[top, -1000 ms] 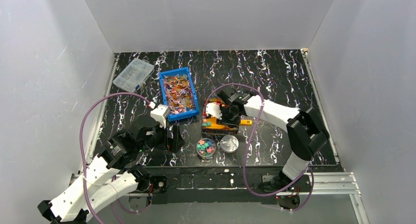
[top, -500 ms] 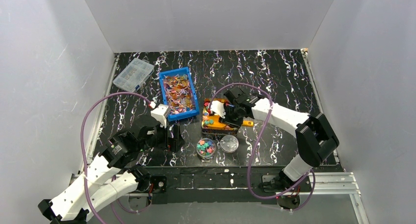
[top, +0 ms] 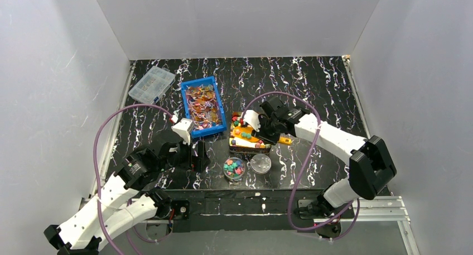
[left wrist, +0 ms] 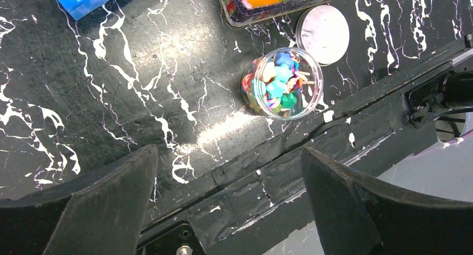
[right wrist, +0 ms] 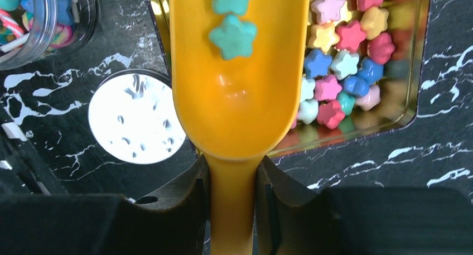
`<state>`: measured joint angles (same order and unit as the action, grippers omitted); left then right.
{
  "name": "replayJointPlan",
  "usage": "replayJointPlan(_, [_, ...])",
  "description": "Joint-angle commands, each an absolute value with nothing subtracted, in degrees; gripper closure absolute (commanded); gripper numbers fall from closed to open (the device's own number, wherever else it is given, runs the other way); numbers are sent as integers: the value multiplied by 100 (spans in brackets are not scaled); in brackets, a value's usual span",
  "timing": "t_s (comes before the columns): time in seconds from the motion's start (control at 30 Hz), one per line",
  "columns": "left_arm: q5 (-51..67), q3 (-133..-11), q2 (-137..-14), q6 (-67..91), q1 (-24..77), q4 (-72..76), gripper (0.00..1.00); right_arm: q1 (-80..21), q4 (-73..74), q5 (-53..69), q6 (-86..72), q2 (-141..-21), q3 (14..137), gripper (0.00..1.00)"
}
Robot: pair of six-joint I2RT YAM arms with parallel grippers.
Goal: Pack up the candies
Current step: Scoop the fake candies from the storage box, then place the fake candies in the packing bottle.
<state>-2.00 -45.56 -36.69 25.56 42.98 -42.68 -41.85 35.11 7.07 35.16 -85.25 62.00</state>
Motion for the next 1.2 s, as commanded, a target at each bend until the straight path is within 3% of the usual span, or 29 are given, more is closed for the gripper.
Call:
replayJointPlan(0.0, [-343, -4544, -3706, 2536, 4312, -4341, 1, -4194, 3799, 585, 2981, -8127, 6410, 99])
replayJointPlan(0.53, [-430, -4559, -3762, 2549, 4311, -4377, 1, -5415, 5095, -529, 783, -7803, 7307, 99])
replayJointPlan(1.17, [-644, -4577, -3662, 2610, 4315, -4477, 1, -6708, 7248, -608, -1156, -8403, 8447, 99])
